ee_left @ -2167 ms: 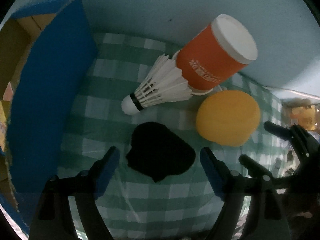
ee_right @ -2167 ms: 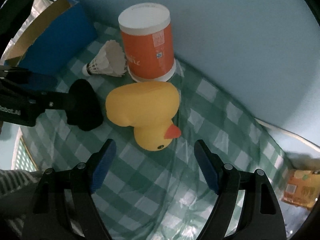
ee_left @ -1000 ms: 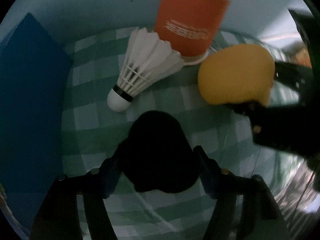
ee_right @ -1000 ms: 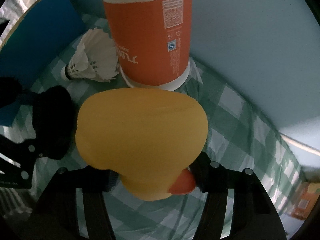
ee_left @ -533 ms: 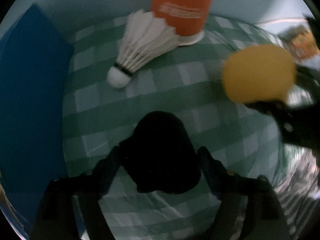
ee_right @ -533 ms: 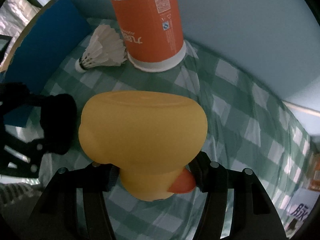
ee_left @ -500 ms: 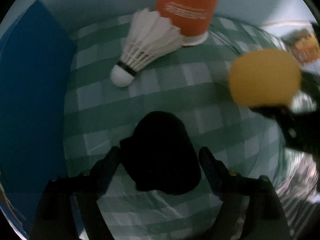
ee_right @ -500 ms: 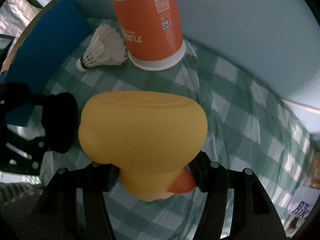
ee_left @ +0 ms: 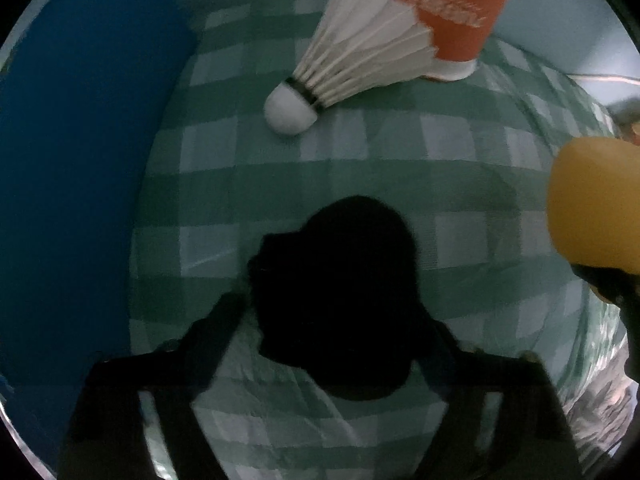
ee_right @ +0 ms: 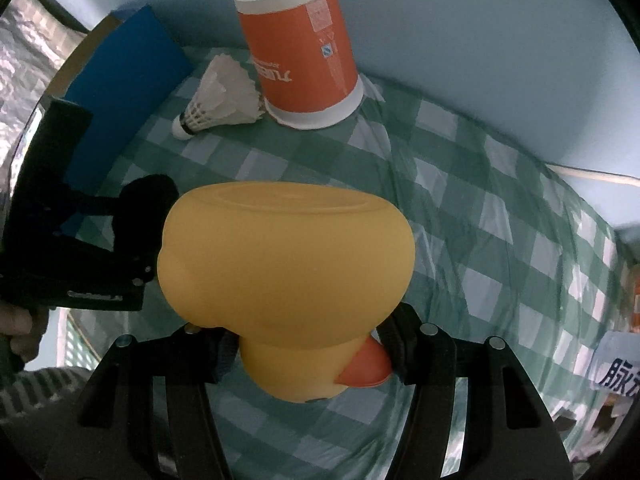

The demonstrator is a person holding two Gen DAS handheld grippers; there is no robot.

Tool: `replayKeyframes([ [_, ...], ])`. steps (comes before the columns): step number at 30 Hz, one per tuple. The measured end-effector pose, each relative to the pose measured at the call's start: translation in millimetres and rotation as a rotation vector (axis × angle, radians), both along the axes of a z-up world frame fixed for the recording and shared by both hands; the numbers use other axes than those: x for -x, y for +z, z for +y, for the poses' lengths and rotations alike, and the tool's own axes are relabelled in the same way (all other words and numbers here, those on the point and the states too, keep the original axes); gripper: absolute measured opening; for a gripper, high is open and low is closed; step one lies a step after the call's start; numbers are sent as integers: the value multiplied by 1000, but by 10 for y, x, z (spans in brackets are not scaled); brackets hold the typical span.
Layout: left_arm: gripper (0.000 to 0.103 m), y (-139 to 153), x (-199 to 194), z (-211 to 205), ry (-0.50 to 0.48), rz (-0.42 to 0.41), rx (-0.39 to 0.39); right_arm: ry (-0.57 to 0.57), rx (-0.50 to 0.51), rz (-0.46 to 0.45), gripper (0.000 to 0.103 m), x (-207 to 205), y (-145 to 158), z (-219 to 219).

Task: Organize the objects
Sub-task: 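Carry the black cloth and yellow duck over the cardboard box with both tools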

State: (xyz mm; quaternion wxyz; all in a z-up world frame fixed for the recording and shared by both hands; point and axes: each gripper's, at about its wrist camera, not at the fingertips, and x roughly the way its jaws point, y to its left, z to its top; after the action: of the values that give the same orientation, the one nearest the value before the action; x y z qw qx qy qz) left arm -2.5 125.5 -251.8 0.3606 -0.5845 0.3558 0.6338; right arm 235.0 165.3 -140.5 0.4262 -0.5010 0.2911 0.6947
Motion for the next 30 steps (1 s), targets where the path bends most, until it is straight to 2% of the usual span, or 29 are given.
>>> replayKeyframes([
  [2, 63, 32, -10, 18, -32, 6, -12, 9, -7, 0, 60, -20, -7, -13],
  [6, 58, 66, -13, 27, -84, 2, -32, 29, -16, 5, 60, 67, -25, -85],
  [15, 58, 371, -4, -117, -183, 37, -107, 67, -46, 7, 60, 209, 35, -114],
  [17, 58, 459, 126, -256, -199, 40, -123, 70, -53, 14, 60, 220, 86, -125],
  [19, 58, 606, -176, -293, -207, 41, -140, 76, -59, 17, 60, 230, 143, -141],
  [20, 58, 643, -169, -317, -211, 42, -145, 79, -63, 18, 60, 235, 168, -148],
  [21, 58, 695, -160, -349, -214, 40, -154, 85, -64, 19, 60, 241, 189, -156],
  [22, 58, 692, 106, -220, -215, 39, -160, 88, -64, 21, 60, 249, 208, -163],
  [25, 58, 797, -219, -238, -221, 43, -180, 98, -73, 21, 60, 267, 283, -197],
  [26, 58, 926, -239, -358, -224, 44, -189, 99, -77, 22, 60, 273, 311, -209],
  [28, 58, 896, -396, -260, -226, 44, -197, 108, -81, 24, 60, 276, 374, -236],
  [30, 58, 1052, -388, -395, -231, 40, -207, 117, -89, 24, 60, 301, 425, -259],
])
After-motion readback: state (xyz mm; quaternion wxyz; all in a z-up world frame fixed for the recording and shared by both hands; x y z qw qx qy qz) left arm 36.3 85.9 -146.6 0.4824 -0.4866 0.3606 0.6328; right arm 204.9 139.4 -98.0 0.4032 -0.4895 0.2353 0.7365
